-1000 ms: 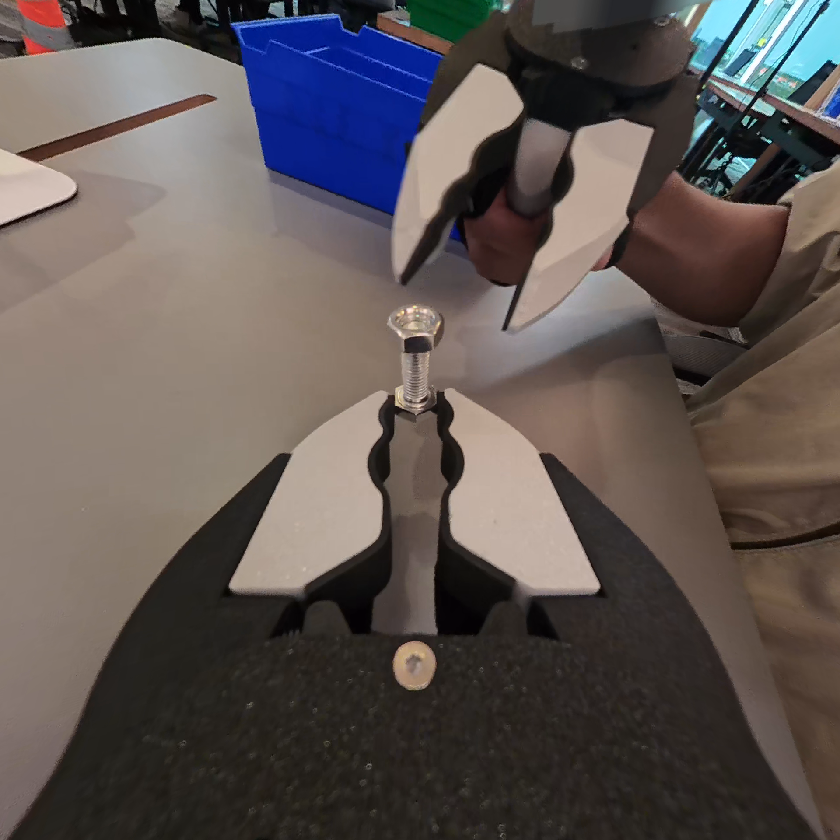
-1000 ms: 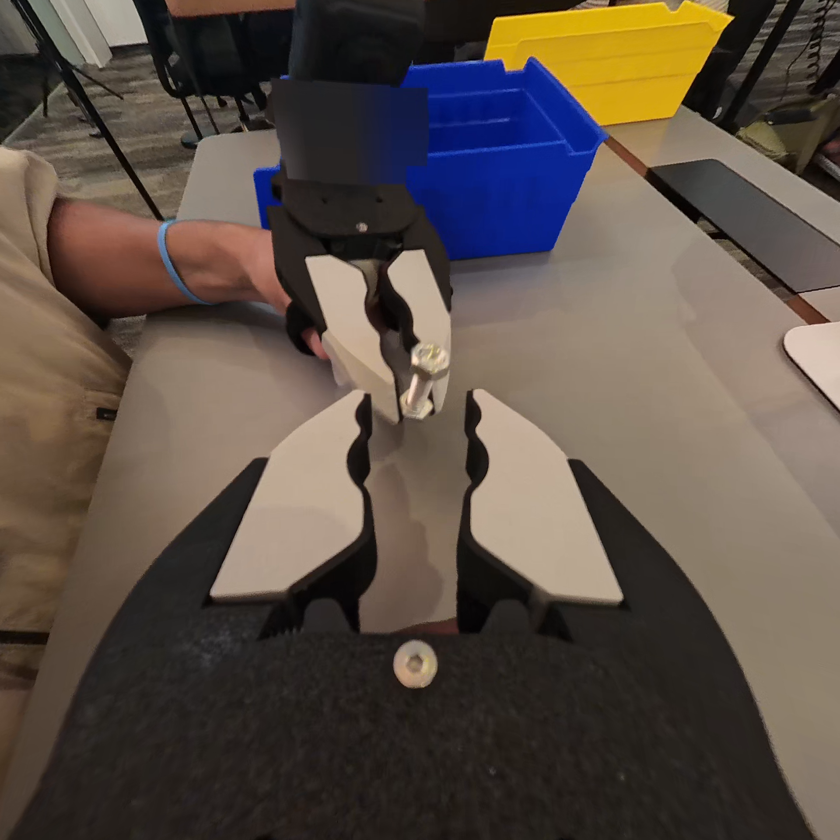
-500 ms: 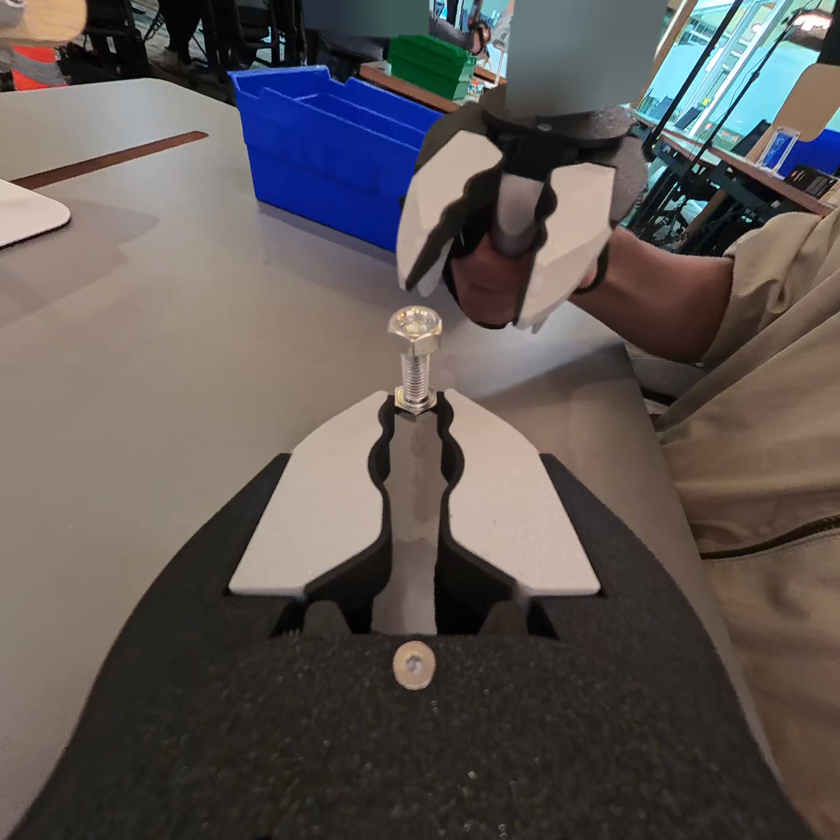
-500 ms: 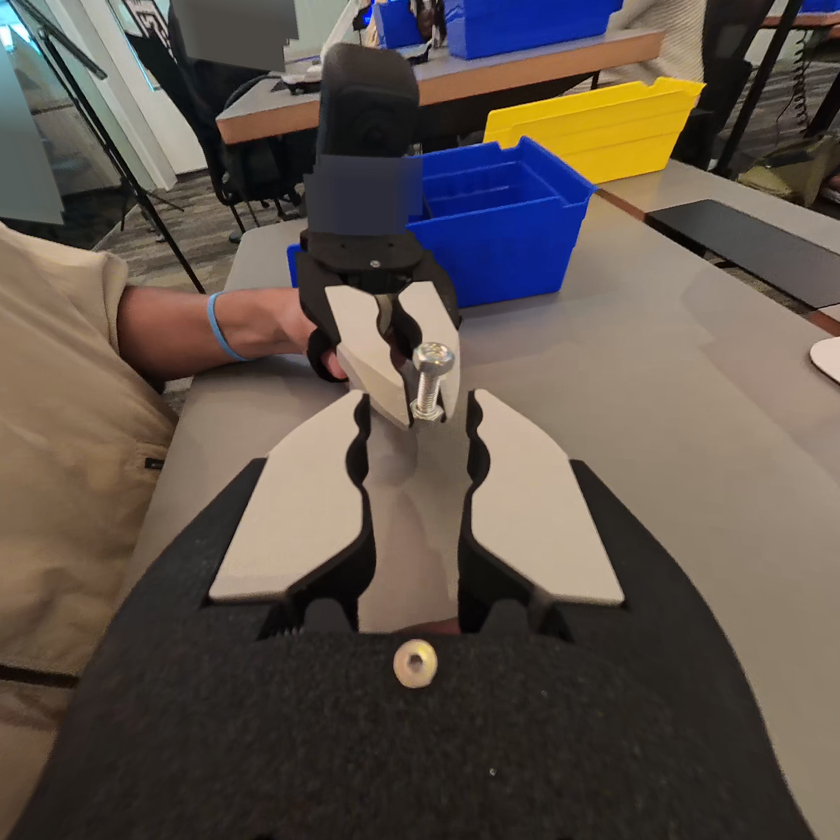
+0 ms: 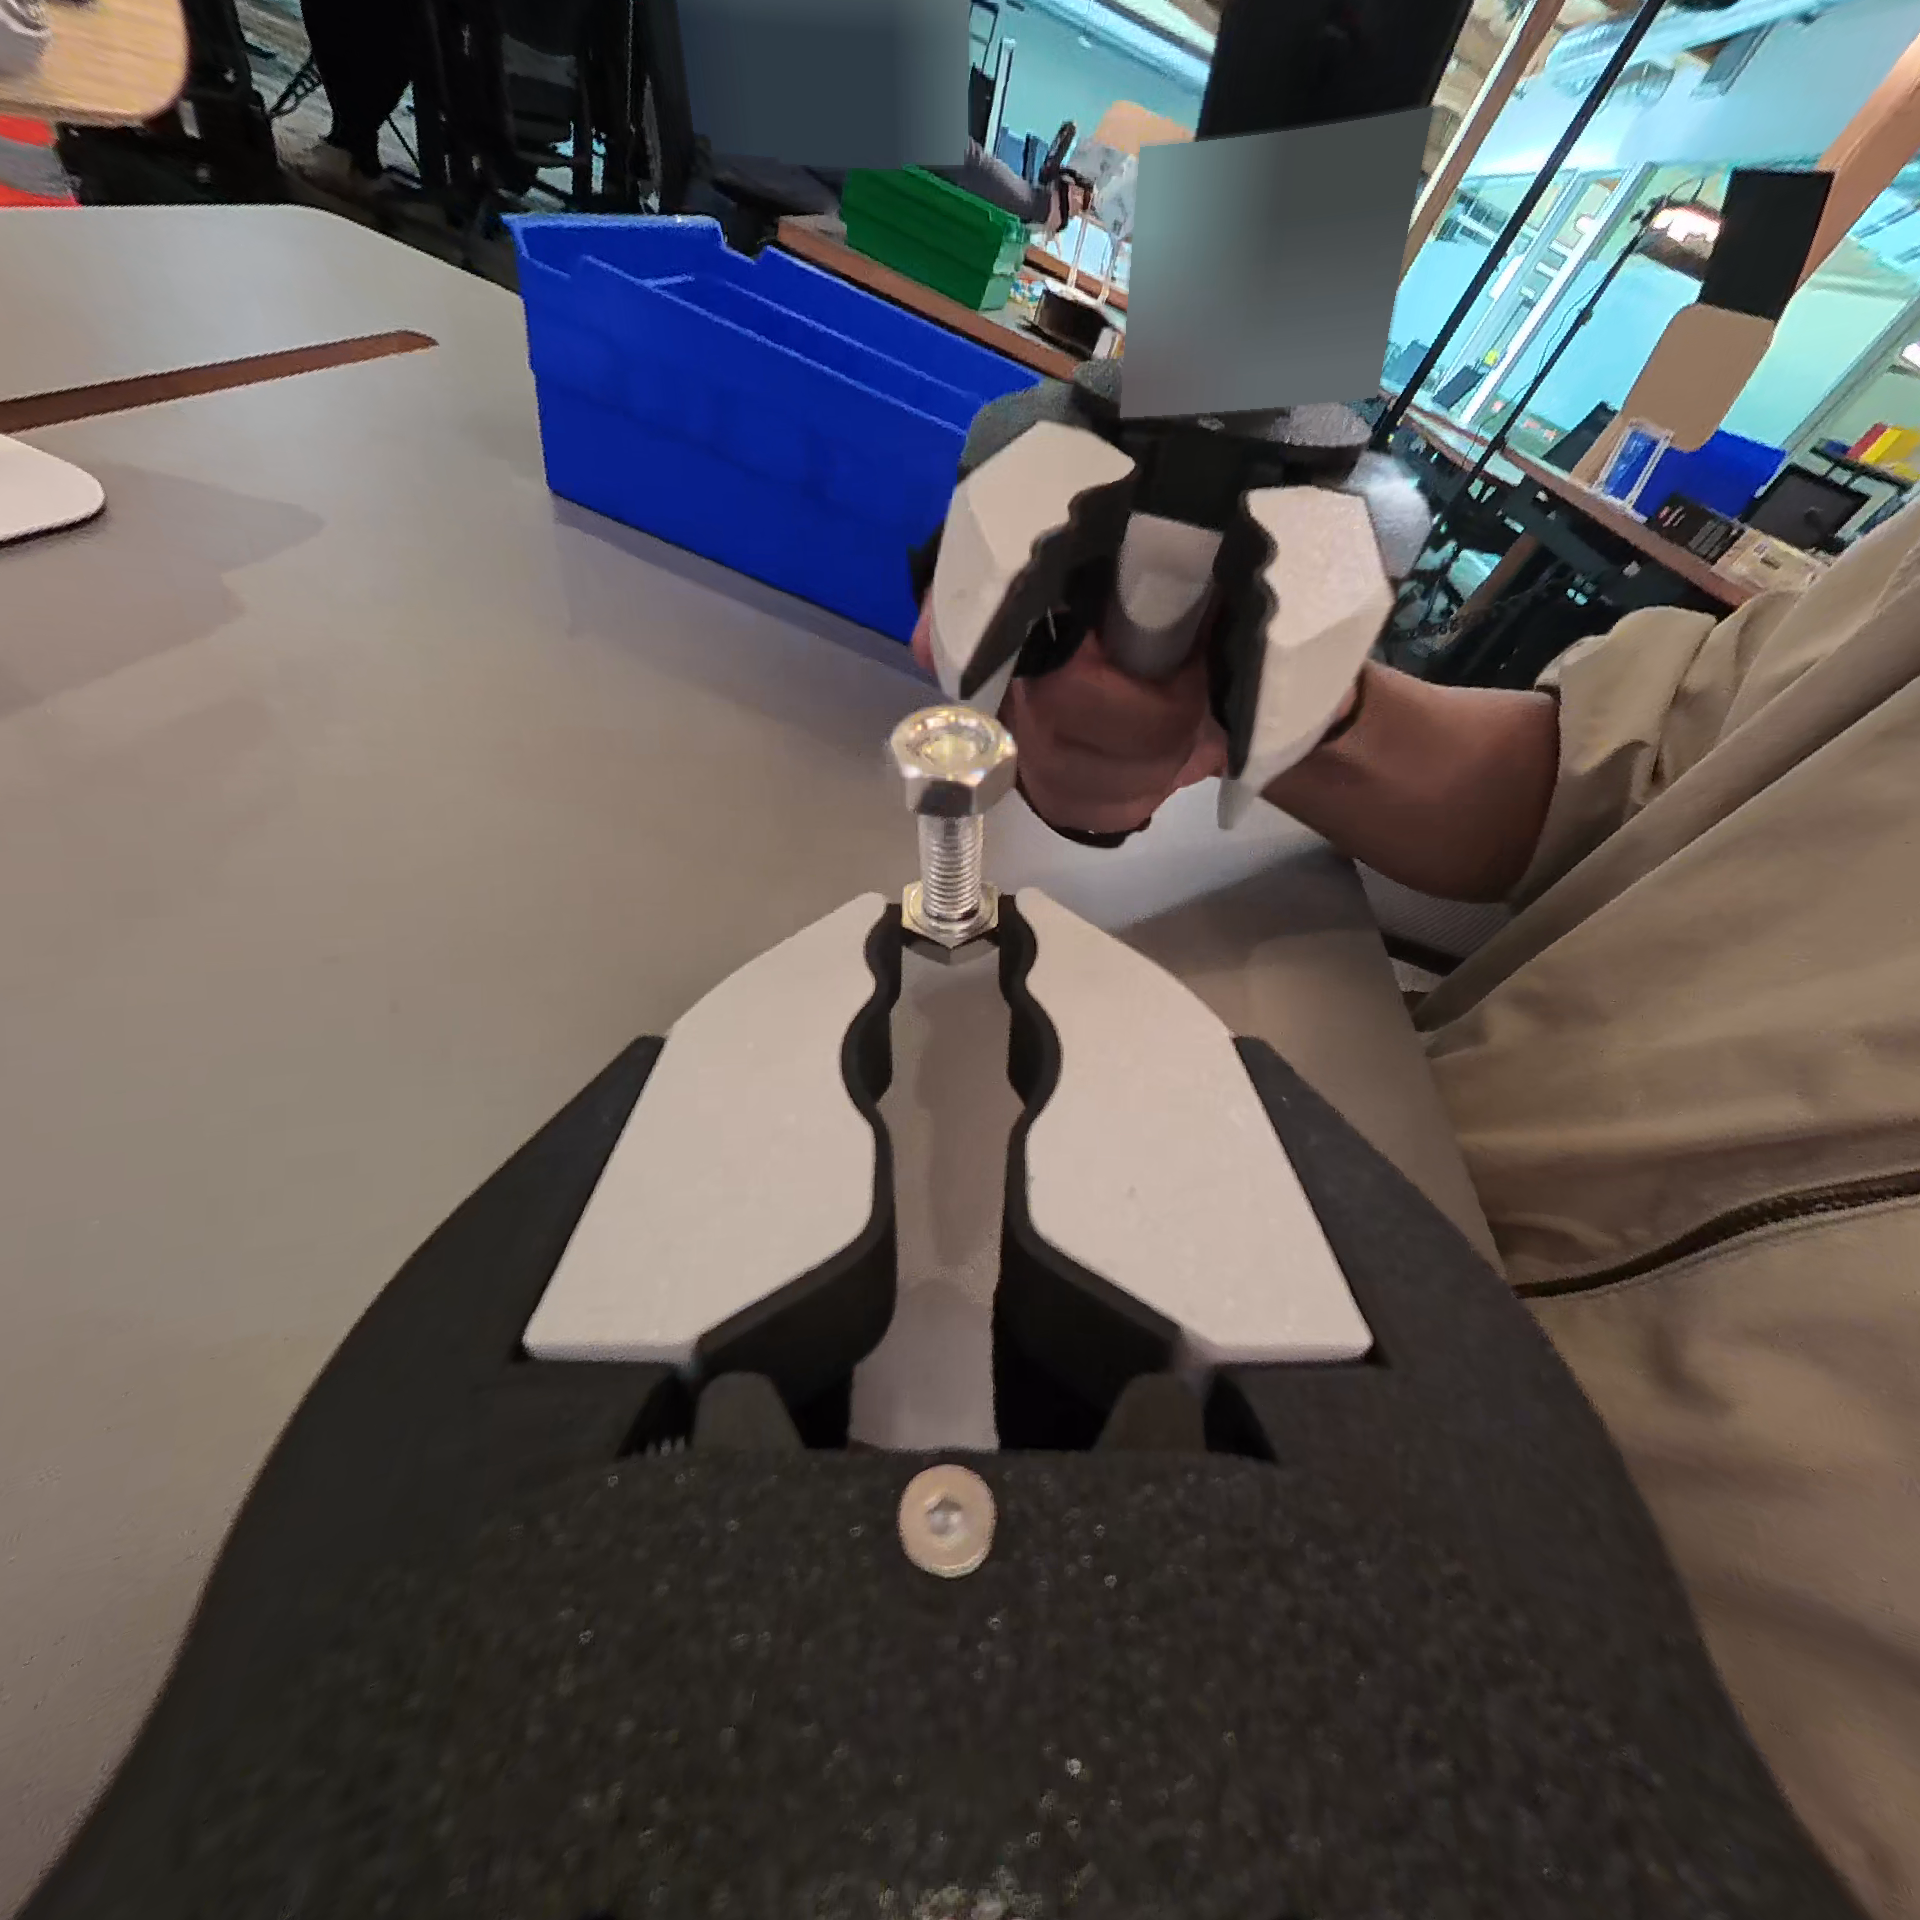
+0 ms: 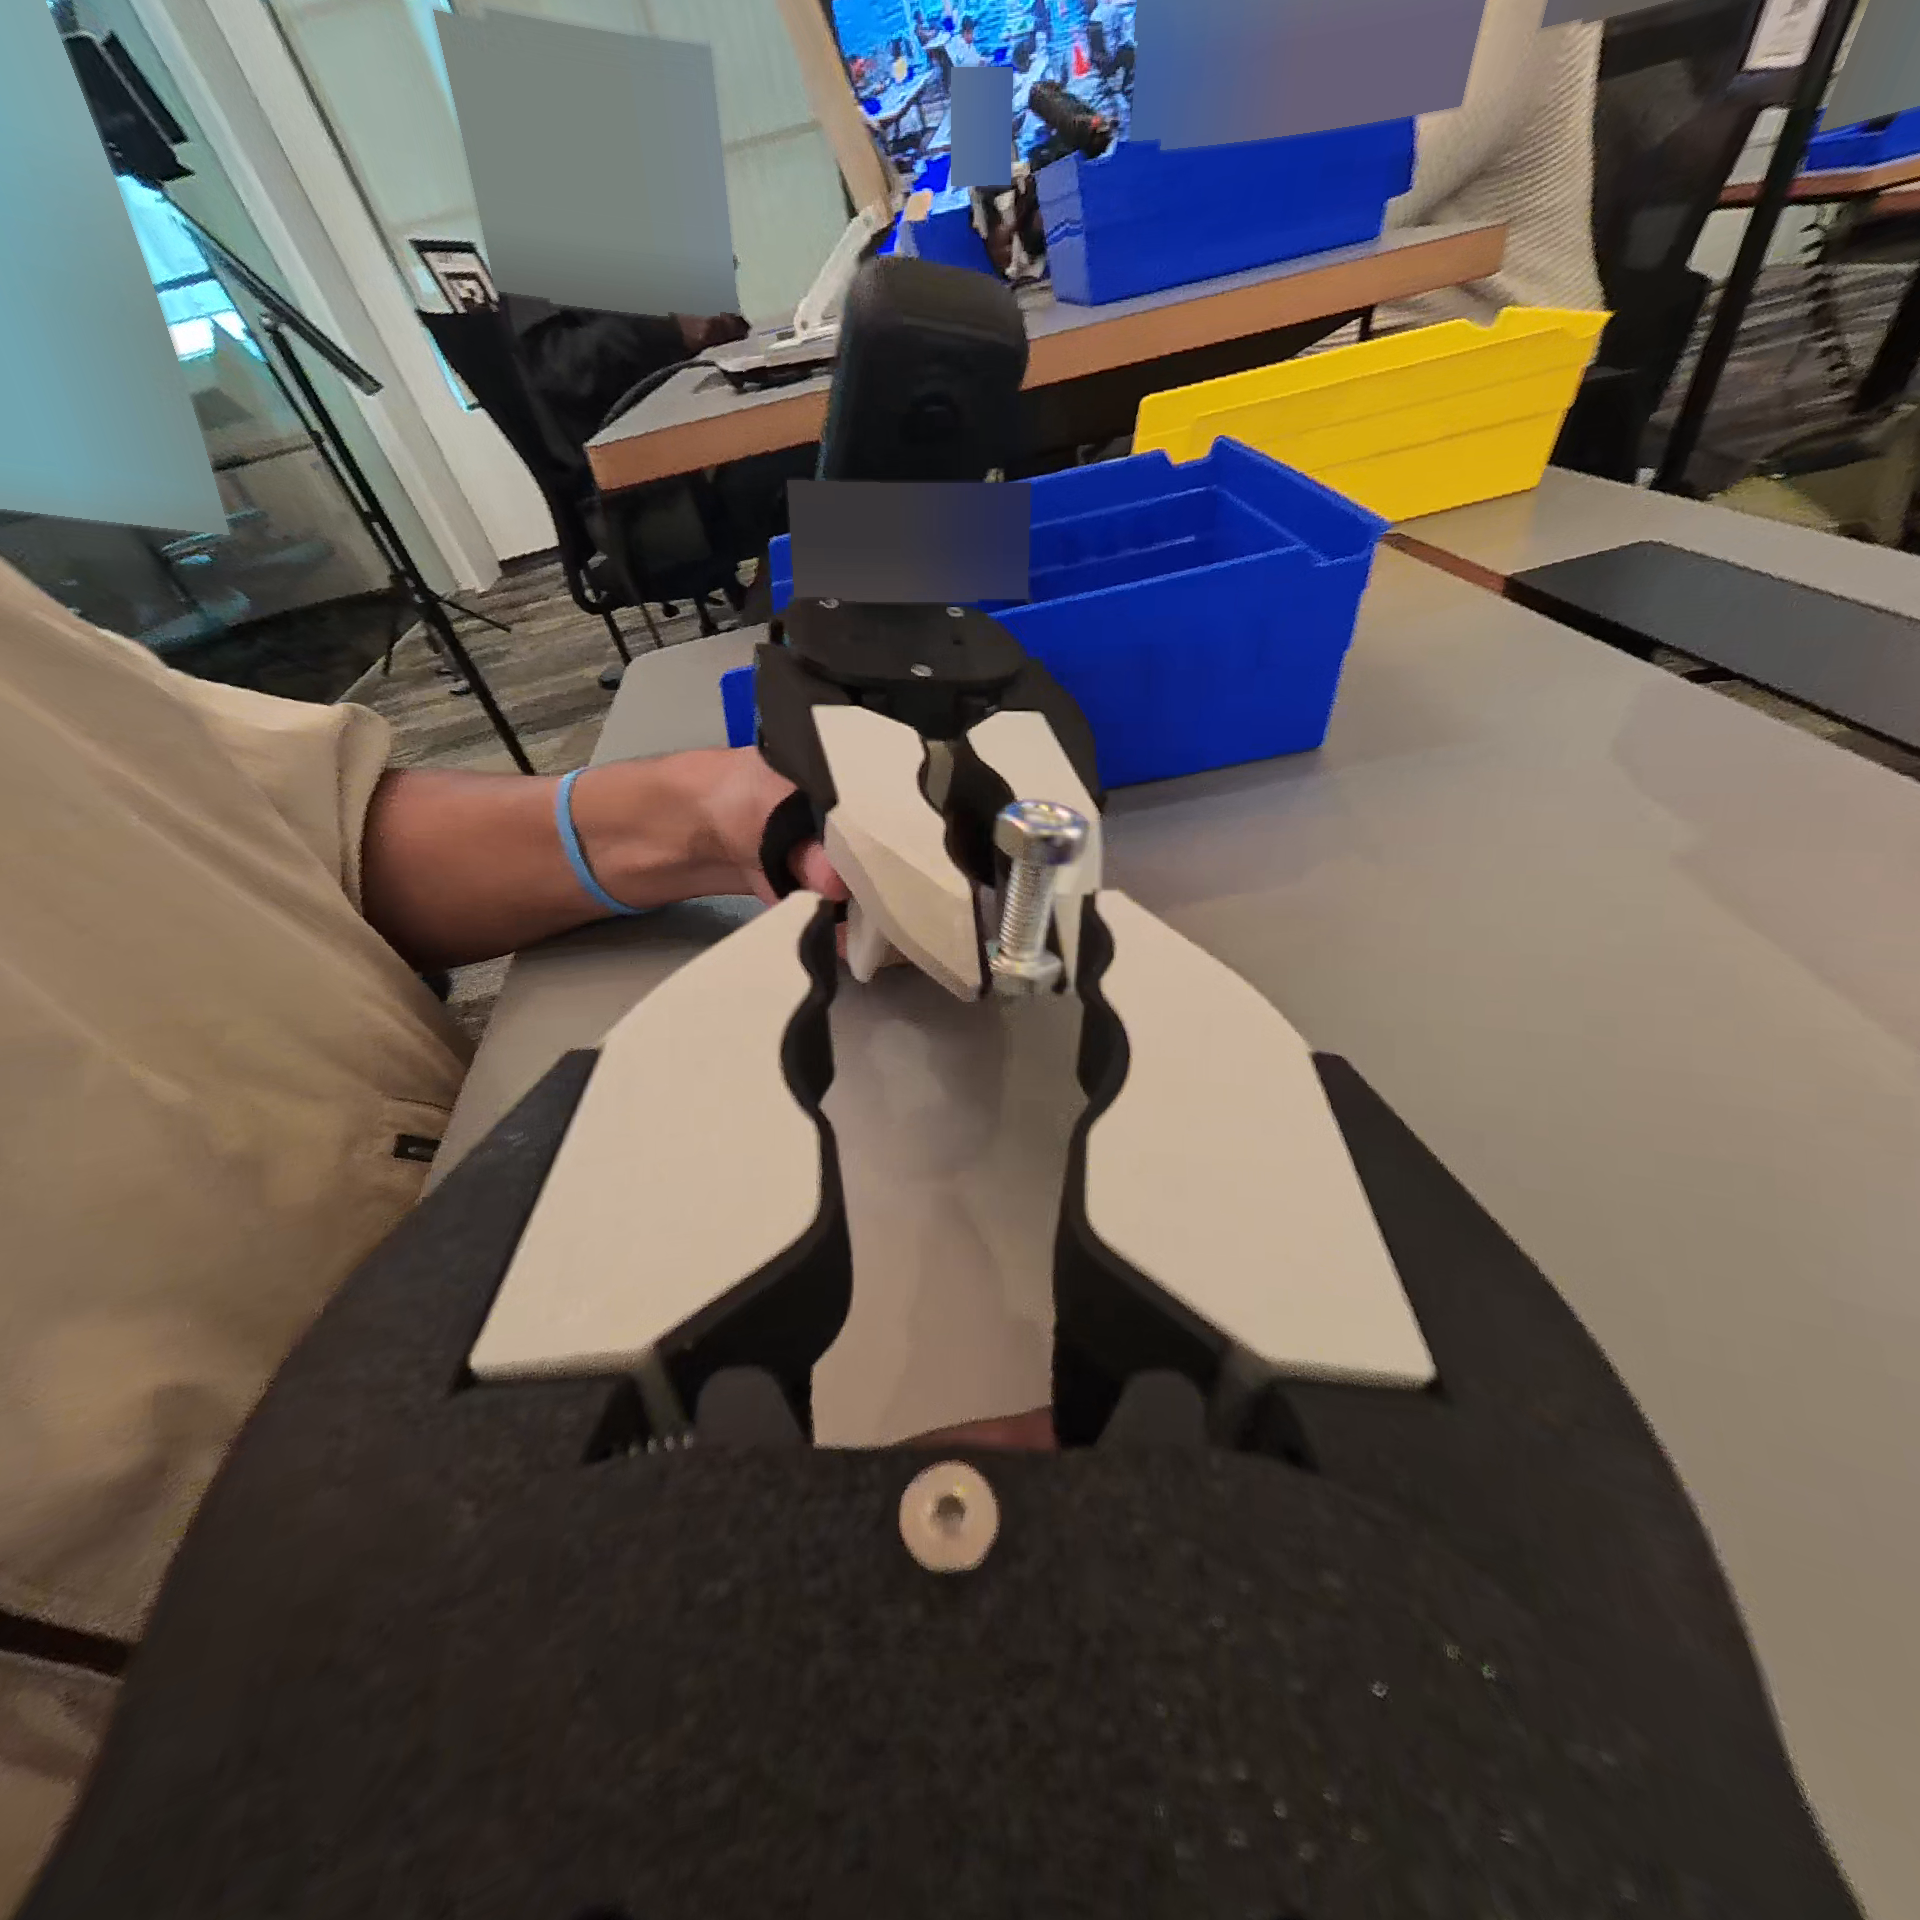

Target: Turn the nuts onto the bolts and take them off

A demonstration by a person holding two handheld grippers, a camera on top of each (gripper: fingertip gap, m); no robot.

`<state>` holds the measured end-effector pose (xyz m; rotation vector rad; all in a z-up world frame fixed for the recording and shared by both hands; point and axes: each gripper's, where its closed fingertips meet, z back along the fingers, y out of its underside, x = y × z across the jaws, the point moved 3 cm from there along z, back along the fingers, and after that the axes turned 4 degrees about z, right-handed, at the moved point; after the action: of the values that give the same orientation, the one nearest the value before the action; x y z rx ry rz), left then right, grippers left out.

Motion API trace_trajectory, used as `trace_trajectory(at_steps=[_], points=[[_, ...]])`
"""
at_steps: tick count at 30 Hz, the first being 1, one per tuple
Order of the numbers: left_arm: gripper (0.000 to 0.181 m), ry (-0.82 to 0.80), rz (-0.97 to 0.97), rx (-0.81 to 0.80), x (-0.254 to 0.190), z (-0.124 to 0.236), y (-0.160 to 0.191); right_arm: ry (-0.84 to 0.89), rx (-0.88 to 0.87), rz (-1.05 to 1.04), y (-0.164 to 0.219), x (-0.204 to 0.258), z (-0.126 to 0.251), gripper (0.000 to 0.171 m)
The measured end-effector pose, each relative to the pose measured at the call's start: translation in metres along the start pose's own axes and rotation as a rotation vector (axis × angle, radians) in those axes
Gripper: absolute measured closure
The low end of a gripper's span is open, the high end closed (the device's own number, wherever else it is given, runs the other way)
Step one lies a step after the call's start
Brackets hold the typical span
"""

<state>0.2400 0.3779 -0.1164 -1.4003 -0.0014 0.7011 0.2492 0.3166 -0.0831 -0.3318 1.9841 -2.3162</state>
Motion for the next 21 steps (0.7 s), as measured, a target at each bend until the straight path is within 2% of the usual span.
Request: trace_trajectory(at_steps=[3,9,11,14,16,21], points=[[0.164,0.003,-0.007,0.008,-0.002,-0.001,0.001,0.016,0.003,-0.012,-0.001,-0.008,-0.001,0.125],[0.164,0.032,-0.027,0.032,-0.009,-0.008,0.004,-0.063,0.018,-0.025,-0.002,0.003,-0.031,0.118],[0.164,0.029,-0.021,0.028,-0.007,-0.005,0.004,-0.049,0.005,-0.017,-0.003,0.006,-0.026,0.114],[0.164,-0.002,0.003,-0.001,0.000,0.001,-0.001,-0.032,-0.022,-0.022,-0.005,0.006,-0.007,0.127],[0.164,0.016,0.015,-0.033,0.000,0.006,-0.006,0.014,-0.017,-0.022,-0.002,0.000,0.001,0.124],[0.164,0.048,-0.014,-0.008,-0.010,0.001,-0.004,-0.001,-0.018,-0.044,-0.003,-0.004,-0.012,0.117]])
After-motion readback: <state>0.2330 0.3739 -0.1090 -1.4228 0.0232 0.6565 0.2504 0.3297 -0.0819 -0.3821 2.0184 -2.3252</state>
